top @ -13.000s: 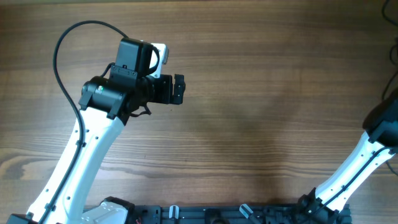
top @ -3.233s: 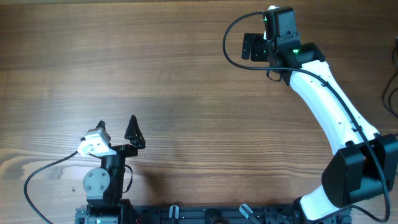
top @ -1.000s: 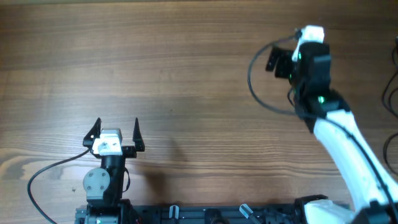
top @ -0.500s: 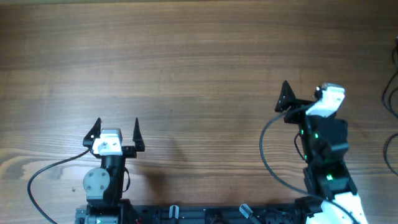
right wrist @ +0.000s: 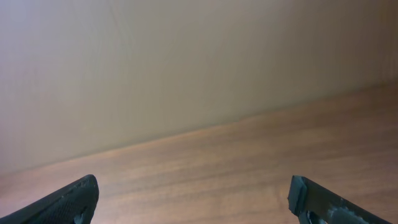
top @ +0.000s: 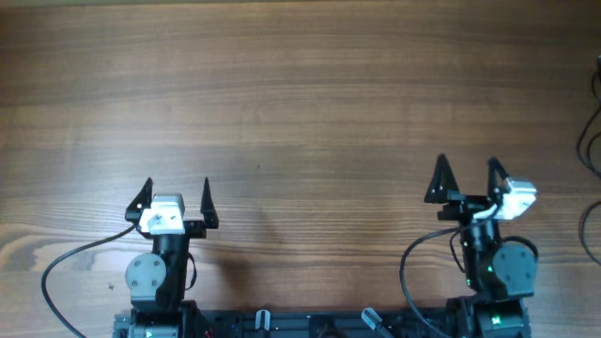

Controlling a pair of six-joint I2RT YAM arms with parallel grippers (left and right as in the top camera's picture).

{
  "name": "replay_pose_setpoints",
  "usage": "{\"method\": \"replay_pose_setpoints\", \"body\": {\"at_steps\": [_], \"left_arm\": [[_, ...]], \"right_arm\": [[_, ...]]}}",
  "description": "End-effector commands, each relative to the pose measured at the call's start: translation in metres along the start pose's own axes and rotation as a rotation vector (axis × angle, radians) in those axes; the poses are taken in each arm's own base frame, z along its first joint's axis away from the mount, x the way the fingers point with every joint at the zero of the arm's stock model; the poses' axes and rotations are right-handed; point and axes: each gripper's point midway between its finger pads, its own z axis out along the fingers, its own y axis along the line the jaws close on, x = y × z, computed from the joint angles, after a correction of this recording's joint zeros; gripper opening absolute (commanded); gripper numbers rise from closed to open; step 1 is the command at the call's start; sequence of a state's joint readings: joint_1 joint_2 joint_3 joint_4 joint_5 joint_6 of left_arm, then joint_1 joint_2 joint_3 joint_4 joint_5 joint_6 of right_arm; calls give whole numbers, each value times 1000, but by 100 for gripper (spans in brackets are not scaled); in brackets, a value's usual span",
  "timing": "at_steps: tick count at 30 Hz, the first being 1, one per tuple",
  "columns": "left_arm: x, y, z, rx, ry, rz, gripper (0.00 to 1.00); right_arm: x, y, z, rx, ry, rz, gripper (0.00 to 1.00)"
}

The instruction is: Untangle cables

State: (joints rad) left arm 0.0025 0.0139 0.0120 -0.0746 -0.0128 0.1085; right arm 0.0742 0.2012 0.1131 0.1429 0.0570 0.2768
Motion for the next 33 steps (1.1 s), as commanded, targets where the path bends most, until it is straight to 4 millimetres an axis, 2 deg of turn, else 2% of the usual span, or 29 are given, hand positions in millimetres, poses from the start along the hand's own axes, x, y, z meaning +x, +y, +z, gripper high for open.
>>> {"method": "replay_pose_setpoints", "body": {"at_steps": [1,4,24,26,30,33], "left_arm": [[1,0,0,1,-2,15,100],[1,0,0,1,-2,15,100],[1,0,0,1,-2,15,100],[1,0,0,1,-3,15,100],[1,0,0,1,-2,15,100],[1,0,0,1,-3,15,100]], "right_arm": [[-10,9,-7,-68,-45,-23,100],[-15,10,-11,-72,-66,-49,100],[-7,5,-17,-50,-45,-71,100],[1,3,-16,-48,-32,-69,100],[32,2,-12,-83,25,-67,100],[35,1,-12,-75,38,-79,100]]}}
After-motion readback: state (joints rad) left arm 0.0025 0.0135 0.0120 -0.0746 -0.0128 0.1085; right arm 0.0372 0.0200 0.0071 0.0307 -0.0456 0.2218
